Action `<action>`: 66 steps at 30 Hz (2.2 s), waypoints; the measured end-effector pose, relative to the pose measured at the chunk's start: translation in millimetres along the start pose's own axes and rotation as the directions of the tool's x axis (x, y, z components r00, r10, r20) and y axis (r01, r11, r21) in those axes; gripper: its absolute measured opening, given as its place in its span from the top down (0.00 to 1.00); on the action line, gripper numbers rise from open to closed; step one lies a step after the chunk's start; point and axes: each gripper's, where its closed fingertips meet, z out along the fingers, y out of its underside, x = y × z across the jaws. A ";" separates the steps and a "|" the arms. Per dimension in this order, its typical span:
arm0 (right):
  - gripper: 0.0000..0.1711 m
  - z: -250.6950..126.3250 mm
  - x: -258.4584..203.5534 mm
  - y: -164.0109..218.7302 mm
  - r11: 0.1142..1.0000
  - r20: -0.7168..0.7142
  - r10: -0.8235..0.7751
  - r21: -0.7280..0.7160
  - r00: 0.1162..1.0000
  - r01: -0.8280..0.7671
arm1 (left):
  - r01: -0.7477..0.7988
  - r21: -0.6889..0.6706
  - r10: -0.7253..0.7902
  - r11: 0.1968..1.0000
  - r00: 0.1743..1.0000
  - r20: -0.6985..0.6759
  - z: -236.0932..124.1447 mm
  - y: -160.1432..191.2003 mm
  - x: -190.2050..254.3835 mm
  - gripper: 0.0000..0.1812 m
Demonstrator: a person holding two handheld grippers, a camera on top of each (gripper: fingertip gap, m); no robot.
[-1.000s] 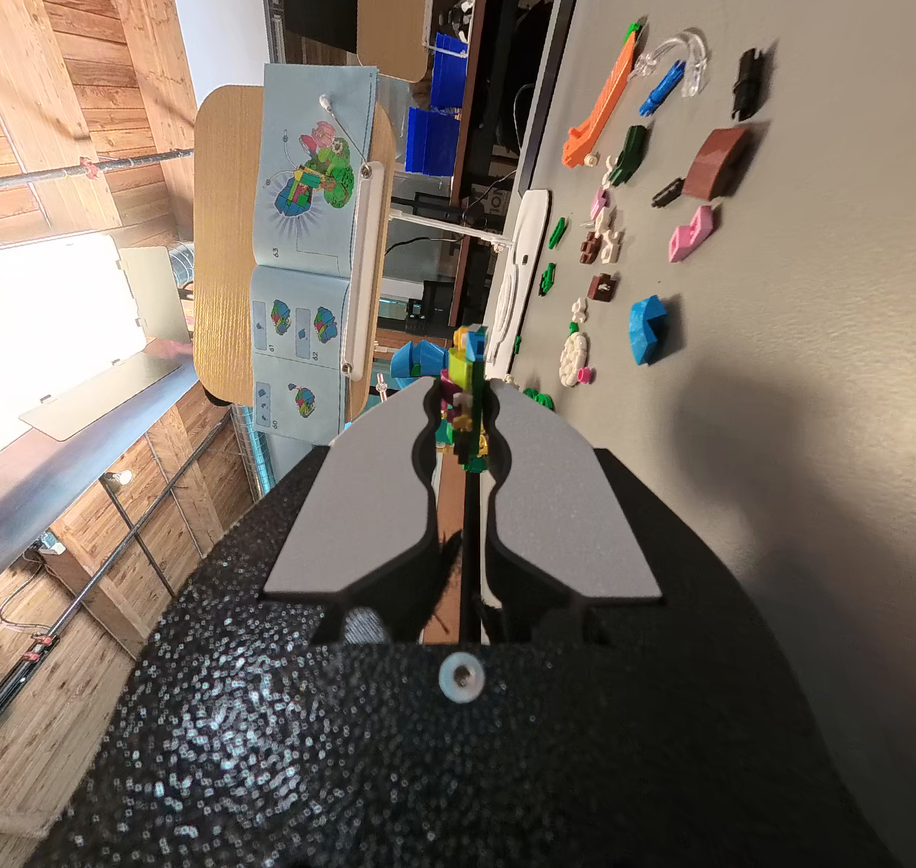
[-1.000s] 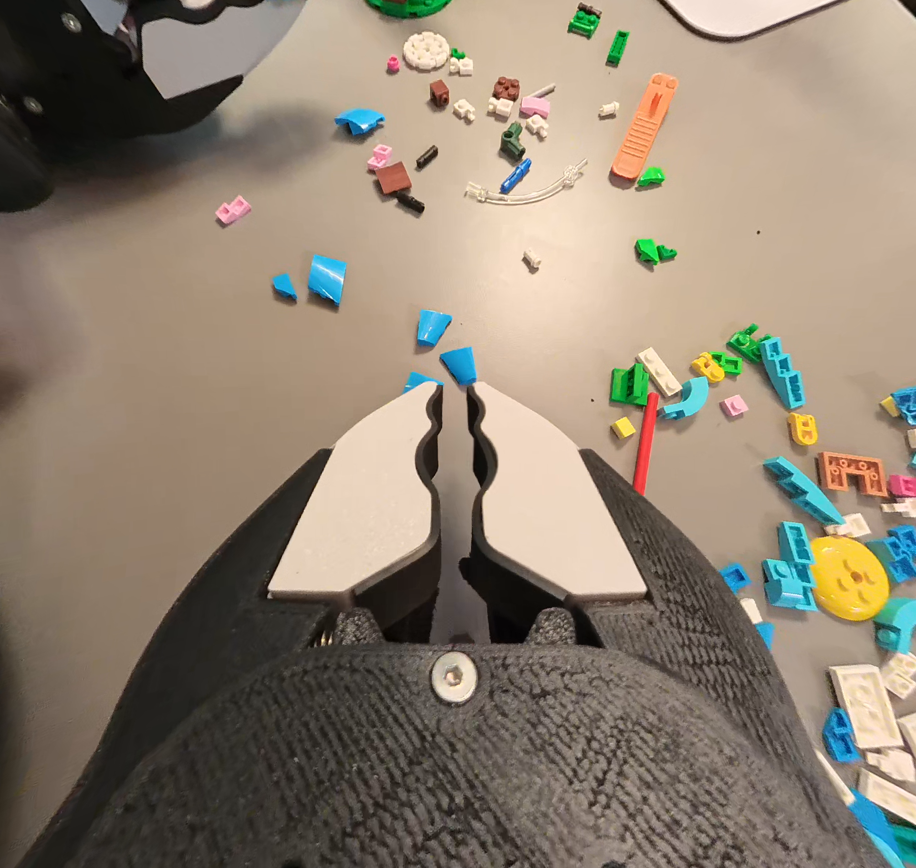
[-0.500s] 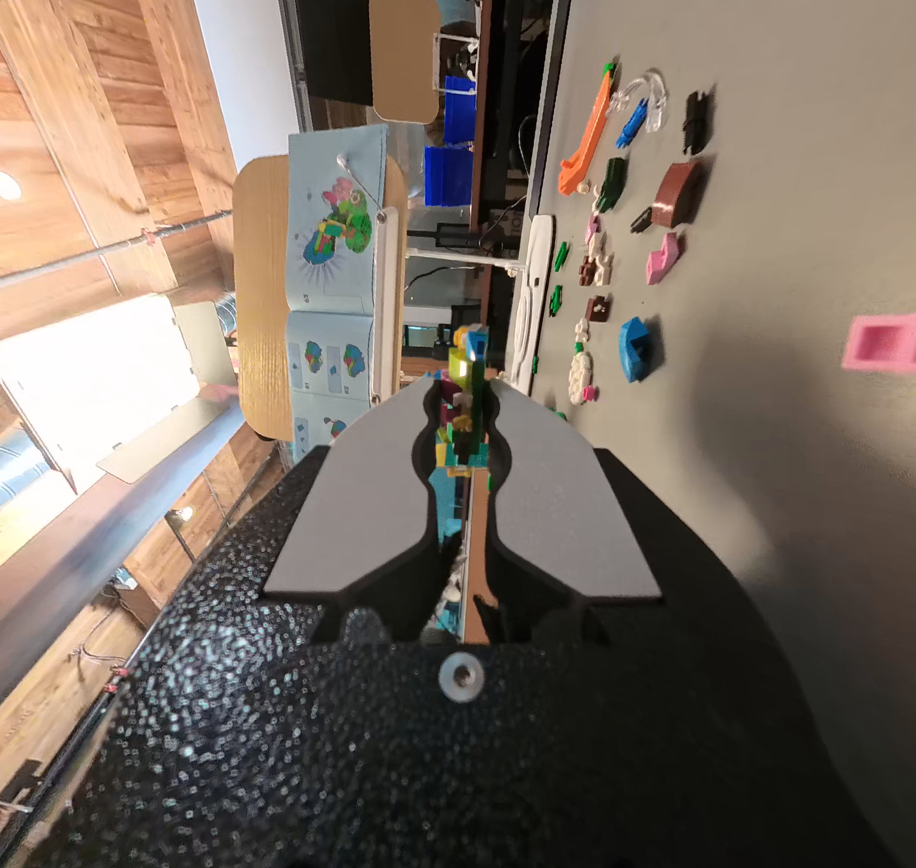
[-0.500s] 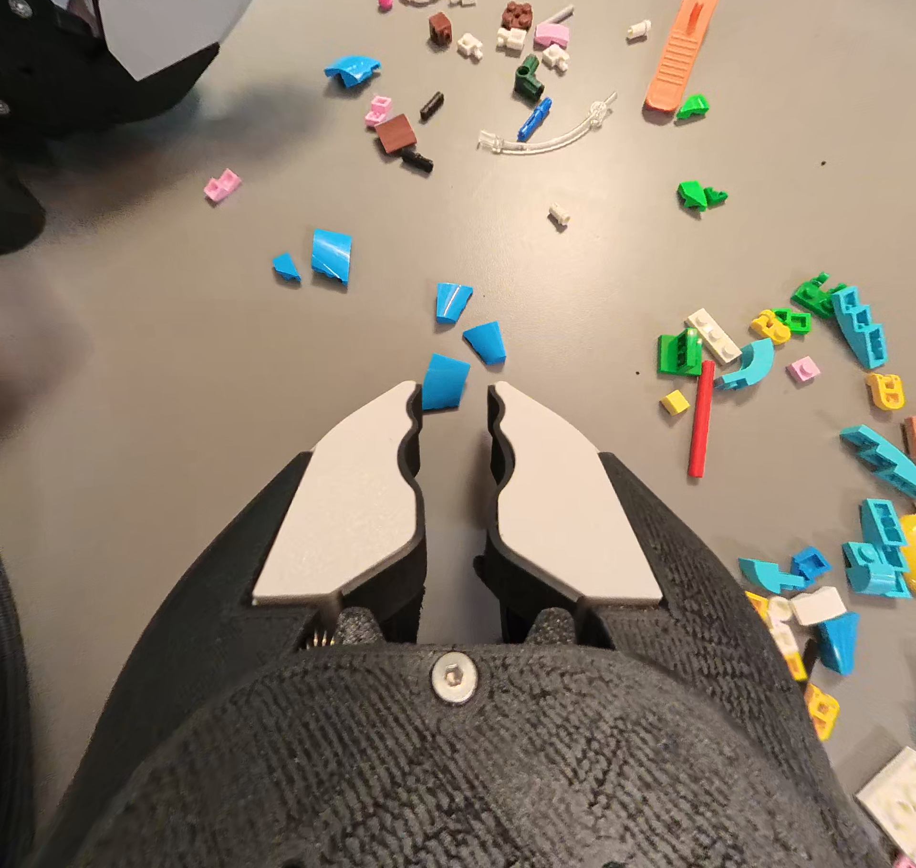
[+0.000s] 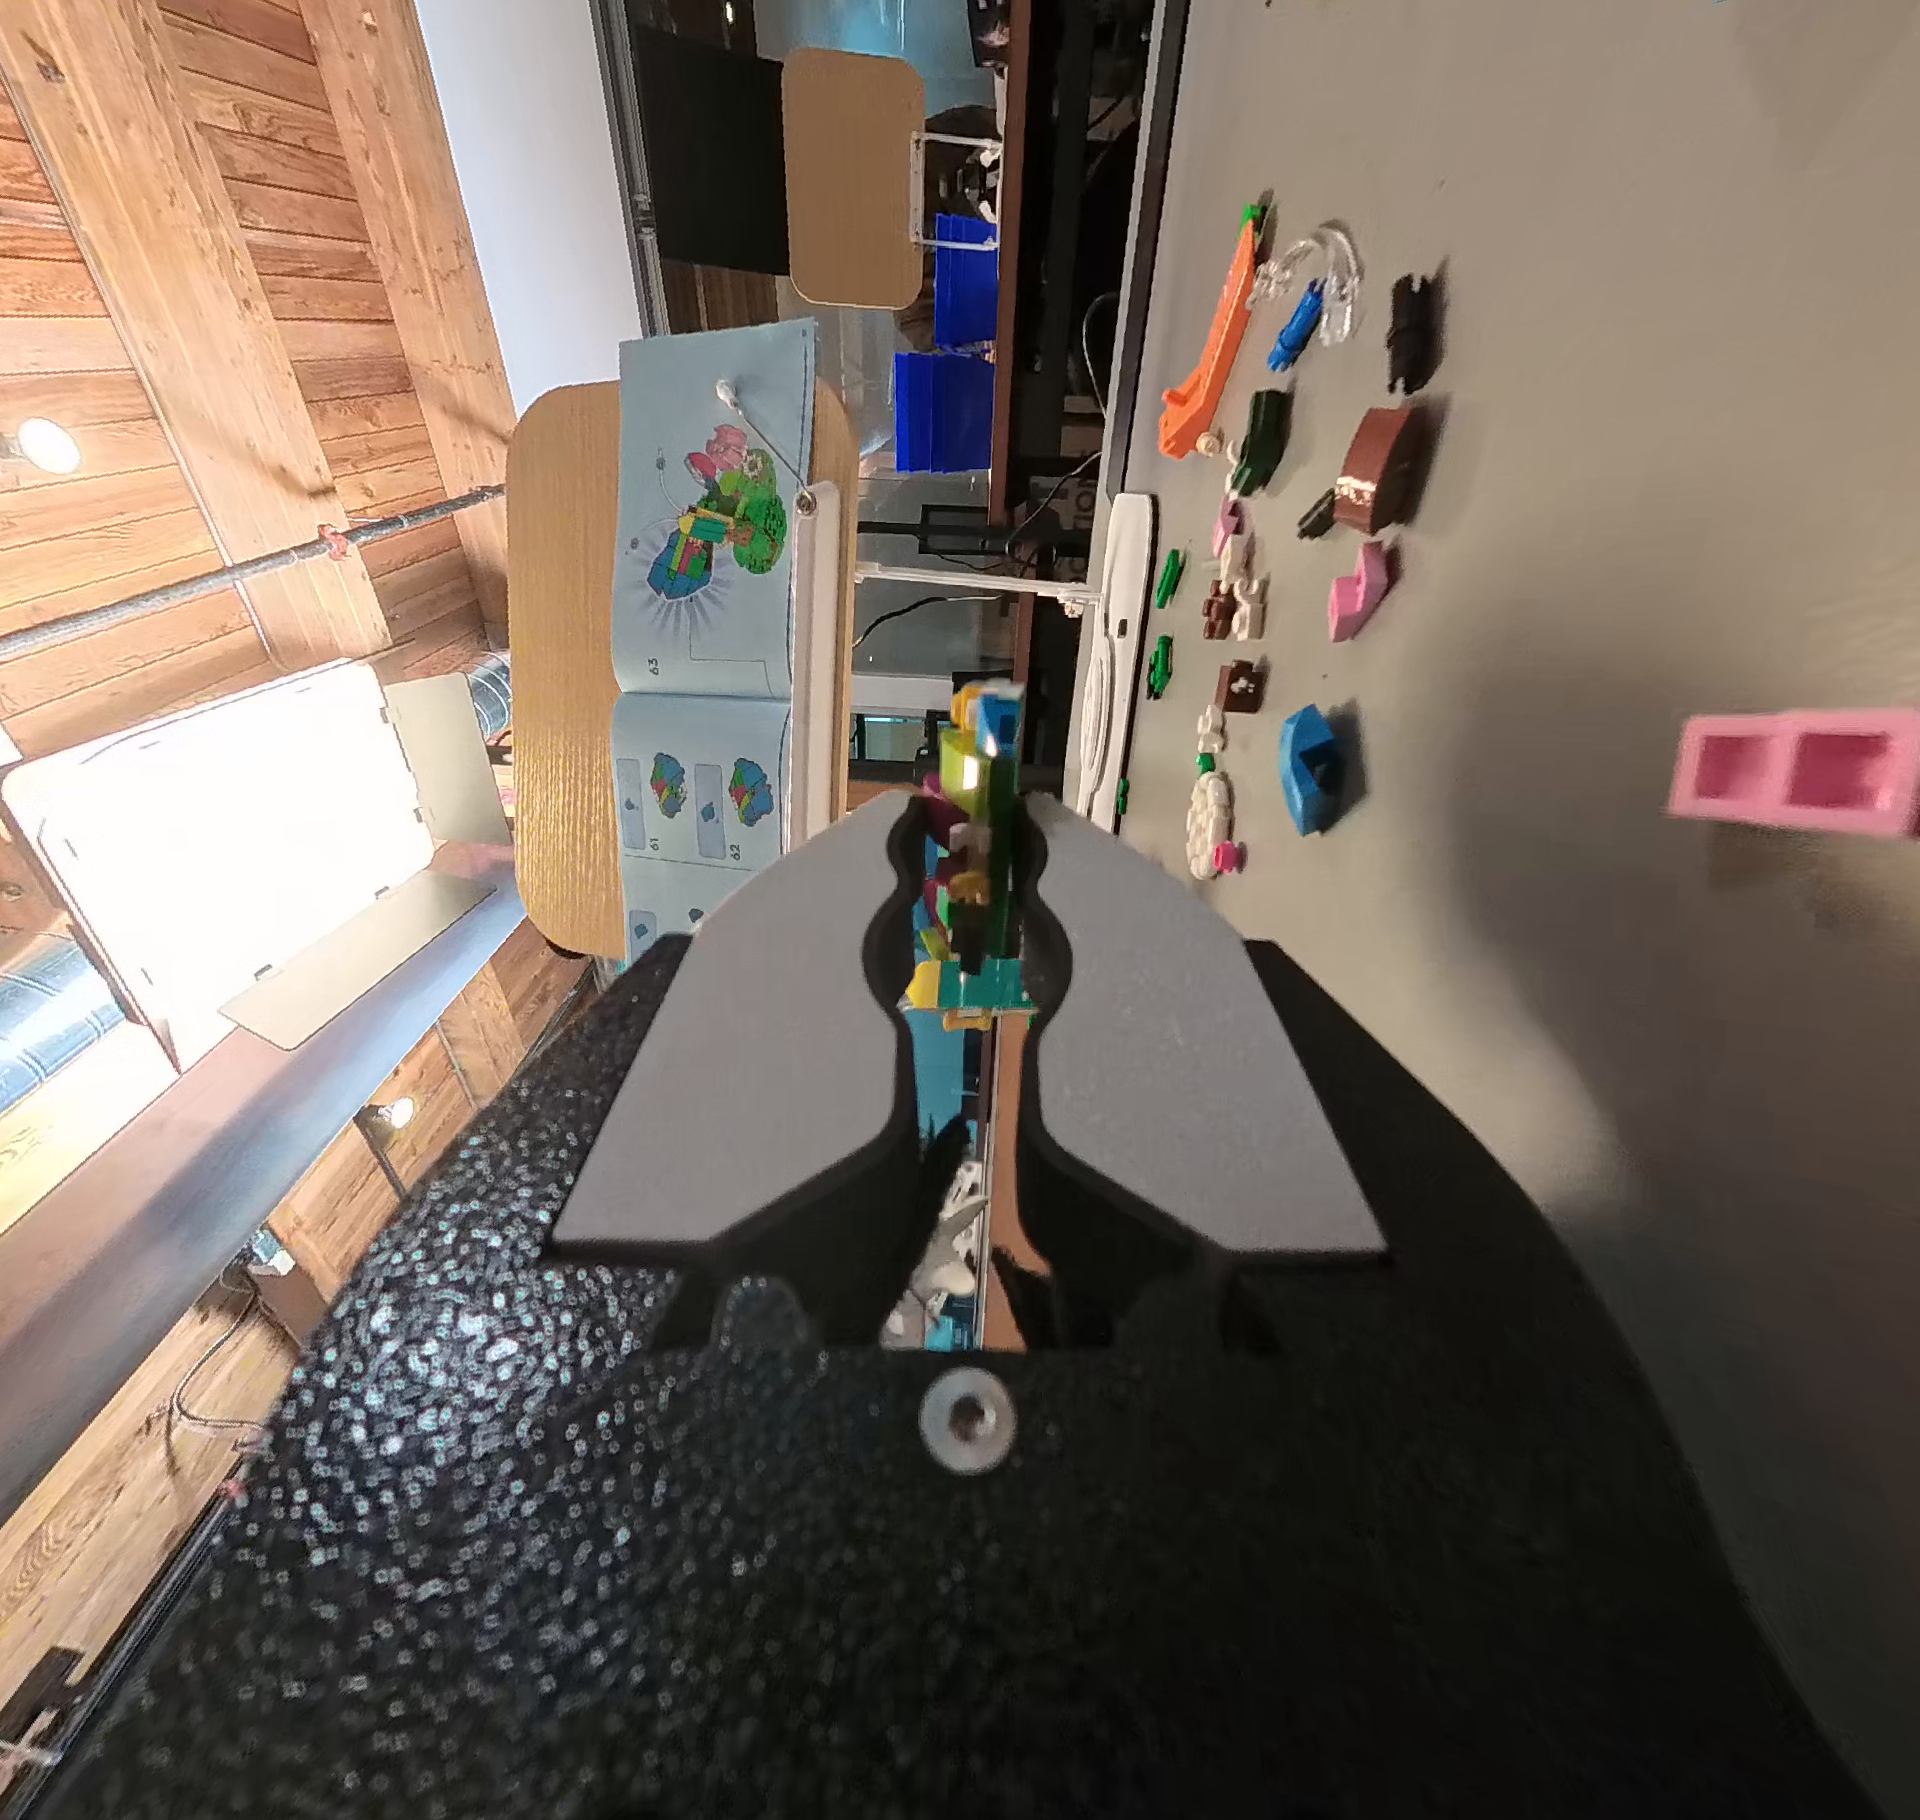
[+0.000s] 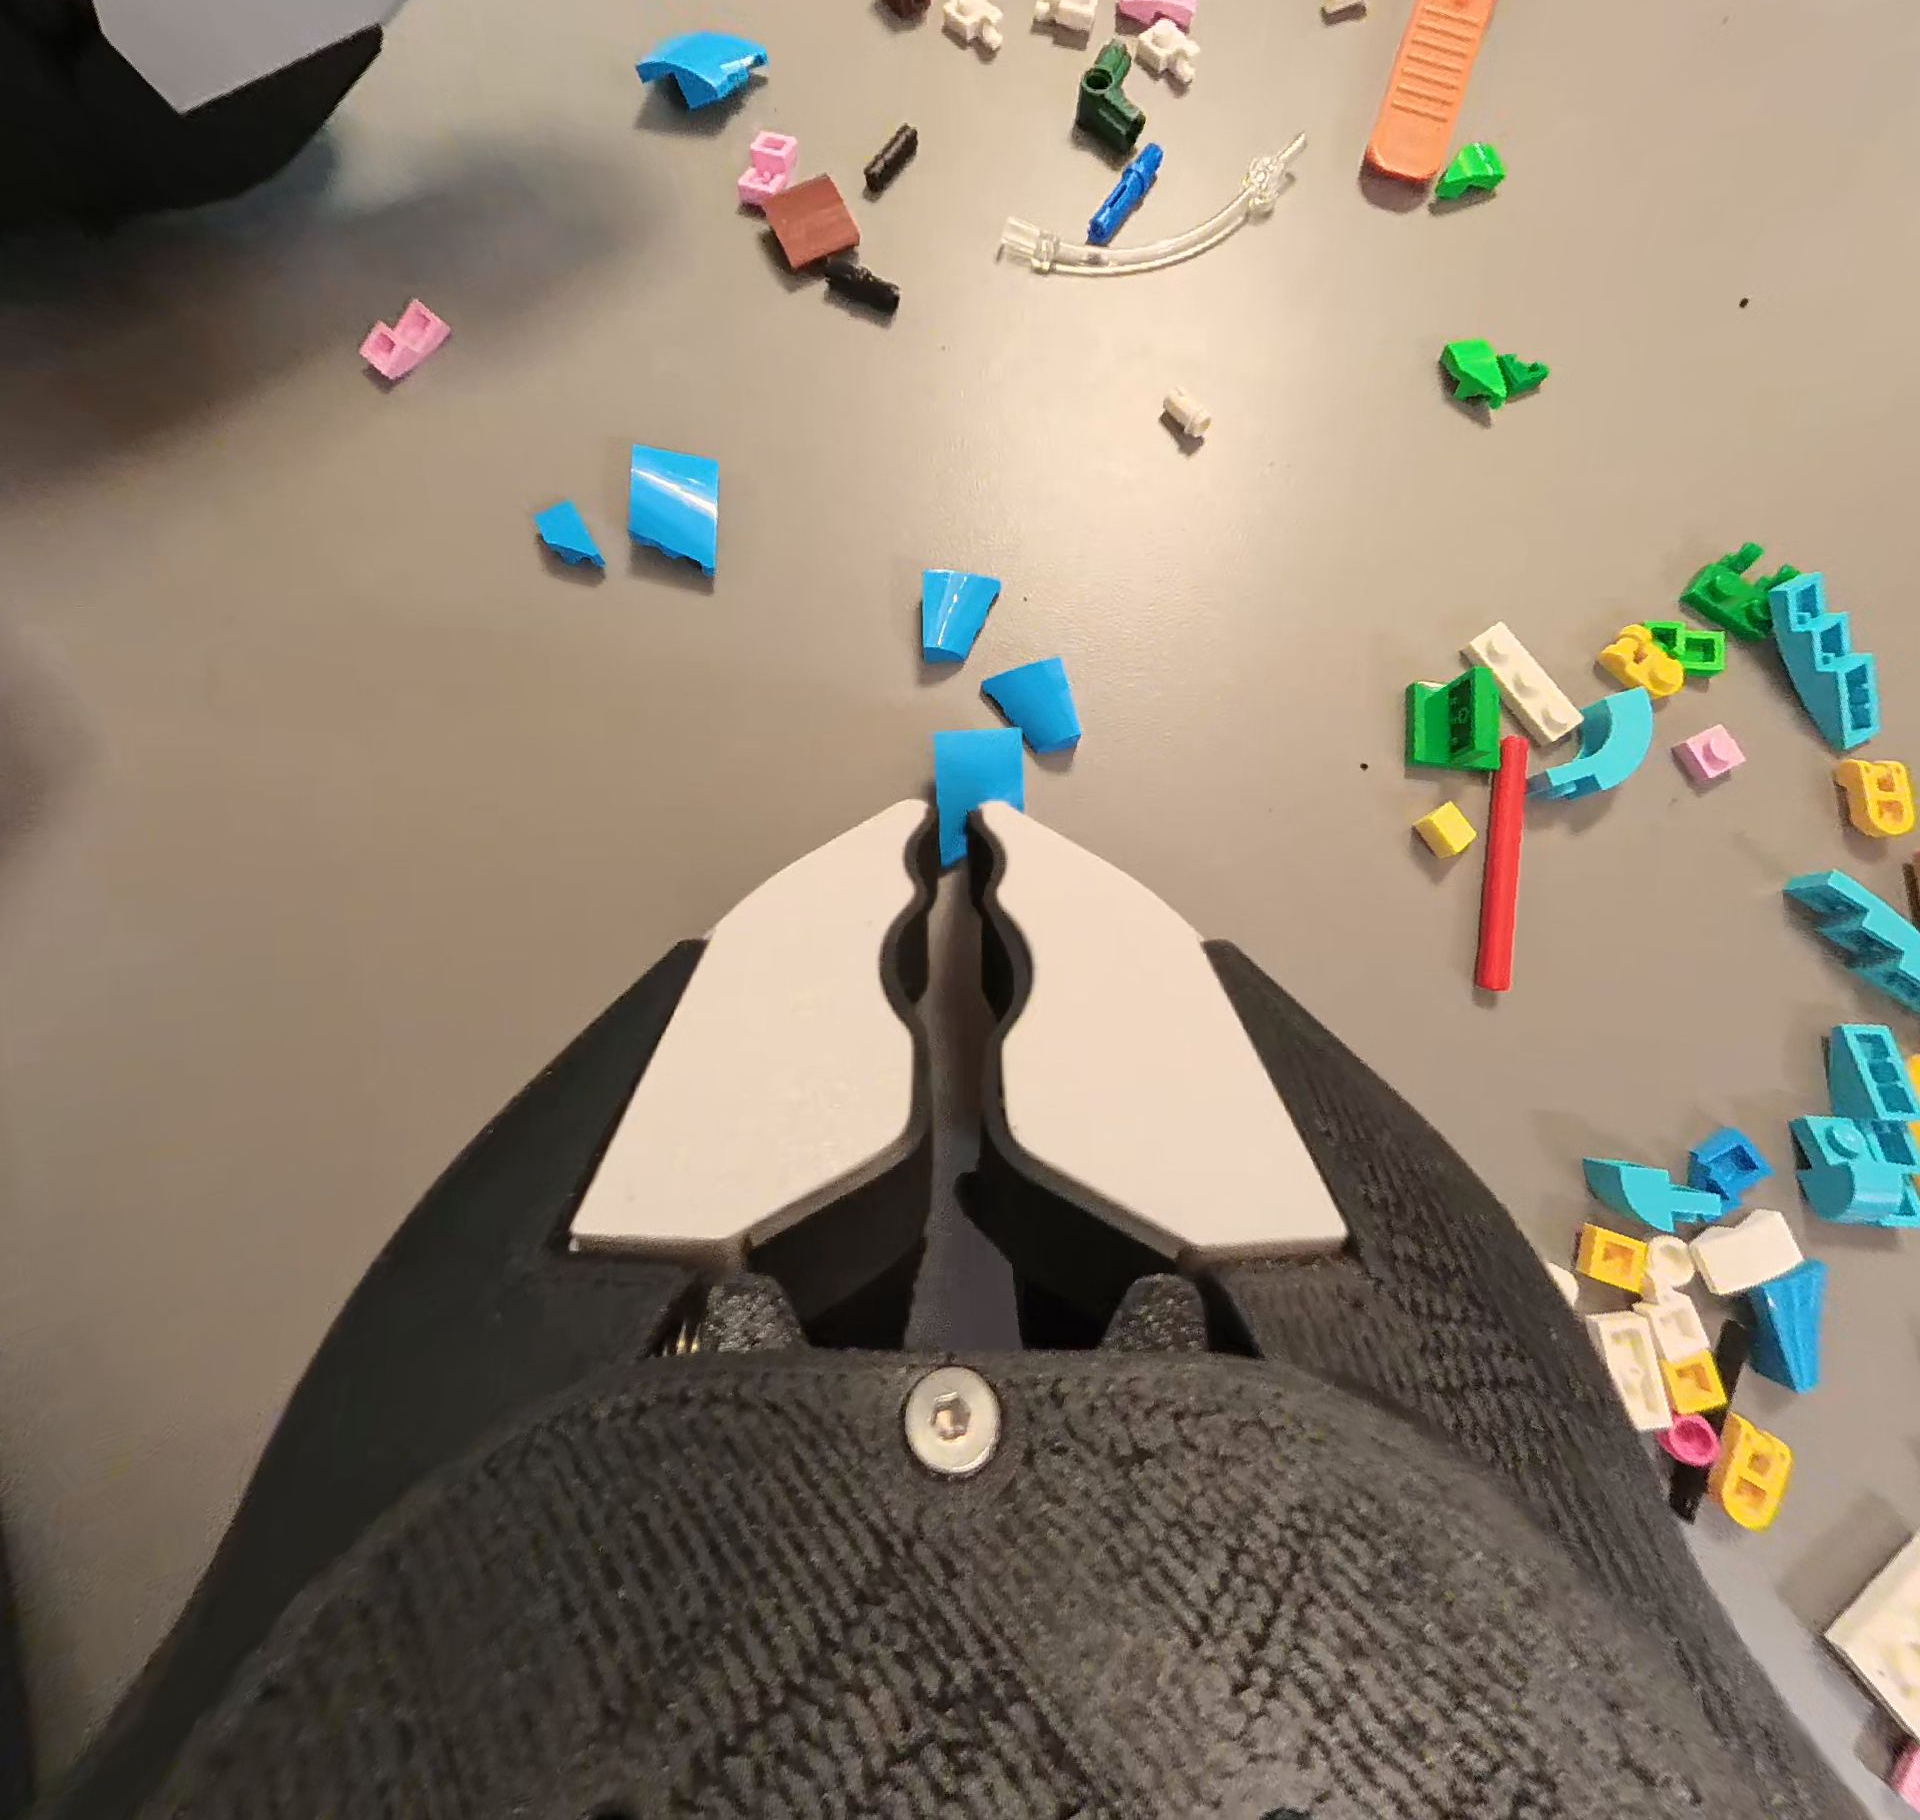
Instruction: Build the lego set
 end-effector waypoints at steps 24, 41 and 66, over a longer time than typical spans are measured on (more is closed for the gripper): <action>0.85 1.5 -2.9 -5.8 0.947 0.115 -0.320 0.039 0.940 0.318 | 0.014 0.028 -0.013 1.000 0.999 -0.039 -0.7 -4.4 6.2 0.92; 0.91 6.6 -3.2 -3.7 0.887 0.190 -0.455 0.019 0.870 0.460 | 0.003 0.042 -0.001 0.999 0.999 -0.048 -1.2 -7.1 8.3 0.92; 0.92 43.2 -53.0 -145.6 0.937 0.275 -0.331 0.214 0.903 0.278 | -0.027 0.048 0.027 0.998 1.000 -0.001 -9.7 -28.9 -0.9 0.92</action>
